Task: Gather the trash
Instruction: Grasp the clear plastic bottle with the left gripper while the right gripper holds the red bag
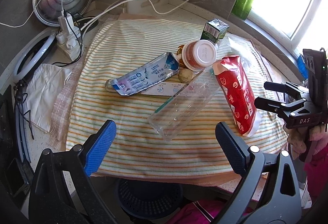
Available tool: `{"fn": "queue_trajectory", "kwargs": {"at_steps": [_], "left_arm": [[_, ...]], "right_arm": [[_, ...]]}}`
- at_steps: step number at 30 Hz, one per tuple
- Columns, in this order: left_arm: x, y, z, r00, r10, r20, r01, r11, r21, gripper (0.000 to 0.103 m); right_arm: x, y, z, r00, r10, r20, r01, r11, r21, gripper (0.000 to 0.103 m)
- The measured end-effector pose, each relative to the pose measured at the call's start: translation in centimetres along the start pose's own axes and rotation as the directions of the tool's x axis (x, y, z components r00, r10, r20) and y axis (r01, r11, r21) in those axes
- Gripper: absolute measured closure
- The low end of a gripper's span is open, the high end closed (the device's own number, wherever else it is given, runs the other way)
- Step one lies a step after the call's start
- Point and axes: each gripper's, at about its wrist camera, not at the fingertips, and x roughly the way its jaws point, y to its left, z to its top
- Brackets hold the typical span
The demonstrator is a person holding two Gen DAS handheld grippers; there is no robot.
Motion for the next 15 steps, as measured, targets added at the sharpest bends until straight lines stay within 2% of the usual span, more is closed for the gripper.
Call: {"fn": "queue_trajectory", "kwargs": {"at_steps": [3, 7, 12, 15], "left_arm": [[0.7, -0.5, 0.4, 1.0, -0.01, -0.021, 0.01, 1.0, 0.018, 0.01], [2.2, -1.2, 1.1, 0.998, -0.018, -0.059, 0.021, 0.998, 0.055, 0.012], [5.1, -2.6, 2.8, 0.992, -0.017, -0.129, 0.036, 0.988, 0.151, 0.013], [7.1, -3.1, 3.9, 0.984, -0.013, -0.176, 0.047, 0.98, 0.193, 0.013]], "right_arm": [[0.7, -1.4, 0.4, 0.996, 0.08, -0.023, -0.08, 0.997, -0.003, 0.0], [2.1, -4.1, 0.9, 0.985, 0.163, -0.061, -0.162, 0.986, 0.029, 0.001], [4.0, -6.2, 1.6, 0.945, 0.311, -0.098, -0.305, 0.95, 0.075, 0.001], [5.2, -6.1, 1.9, 0.927, 0.354, -0.121, -0.349, 0.935, 0.068, 0.002]]}}
